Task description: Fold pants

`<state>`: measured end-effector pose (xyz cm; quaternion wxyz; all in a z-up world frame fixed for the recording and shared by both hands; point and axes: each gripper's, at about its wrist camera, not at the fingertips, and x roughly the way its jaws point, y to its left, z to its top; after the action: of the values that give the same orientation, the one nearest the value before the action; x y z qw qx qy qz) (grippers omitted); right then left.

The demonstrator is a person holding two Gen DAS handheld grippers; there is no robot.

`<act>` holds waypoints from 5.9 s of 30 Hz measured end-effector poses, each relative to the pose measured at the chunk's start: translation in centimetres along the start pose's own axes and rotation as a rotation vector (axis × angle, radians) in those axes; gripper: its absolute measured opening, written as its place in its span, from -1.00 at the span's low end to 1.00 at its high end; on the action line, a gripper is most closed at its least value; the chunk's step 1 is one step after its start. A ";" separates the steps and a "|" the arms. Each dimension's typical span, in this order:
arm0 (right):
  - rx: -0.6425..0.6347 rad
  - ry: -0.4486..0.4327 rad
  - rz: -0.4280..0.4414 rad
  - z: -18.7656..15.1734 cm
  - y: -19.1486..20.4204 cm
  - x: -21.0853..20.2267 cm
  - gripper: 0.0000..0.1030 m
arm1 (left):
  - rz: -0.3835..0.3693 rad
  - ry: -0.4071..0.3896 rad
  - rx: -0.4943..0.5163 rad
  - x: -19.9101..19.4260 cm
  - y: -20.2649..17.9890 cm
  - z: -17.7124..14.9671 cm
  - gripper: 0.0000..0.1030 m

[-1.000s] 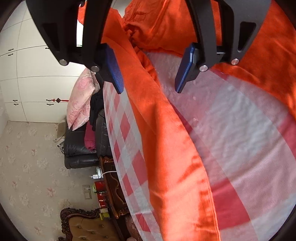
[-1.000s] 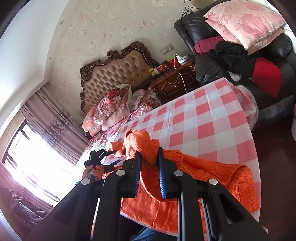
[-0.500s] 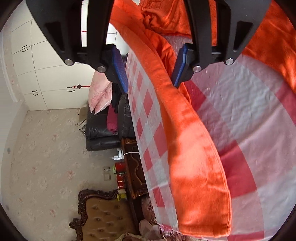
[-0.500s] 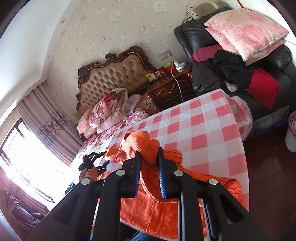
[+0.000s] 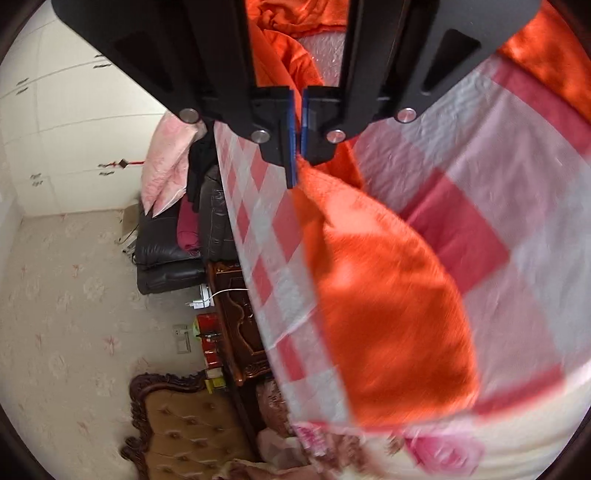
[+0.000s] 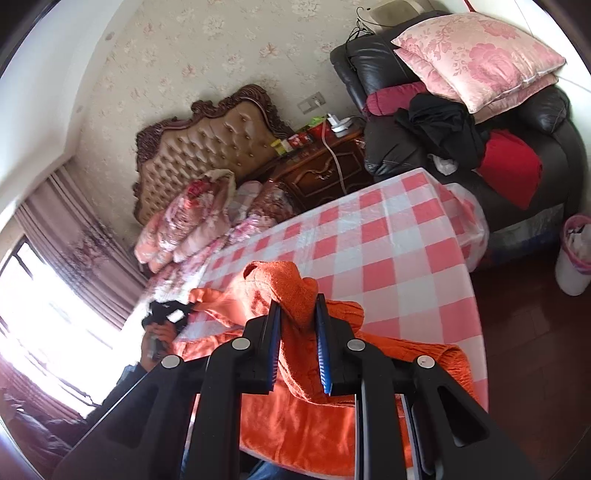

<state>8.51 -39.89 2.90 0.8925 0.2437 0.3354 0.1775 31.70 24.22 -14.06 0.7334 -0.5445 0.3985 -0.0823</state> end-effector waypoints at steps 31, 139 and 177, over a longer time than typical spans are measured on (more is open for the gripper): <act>0.873 0.080 0.020 -17.2 -11.0 -1.6 0.39 | 0.132 -0.003 0.111 -17.2 11.5 -17.2 -0.97; 0.224 0.335 -0.706 -13.1 -6.0 4.4 -0.87 | 0.316 -0.121 0.474 -16.5 7.4 -10.8 -0.19; 0.221 0.384 -0.734 -12.5 -5.6 5.1 -0.87 | 0.513 -0.061 0.699 -21.5 7.9 -4.4 -0.37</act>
<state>4.42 -38.11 -11.01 0.7863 0.1649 0.5770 -0.1467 11.89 36.07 -10.67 0.8819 -0.1489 0.4472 -0.0116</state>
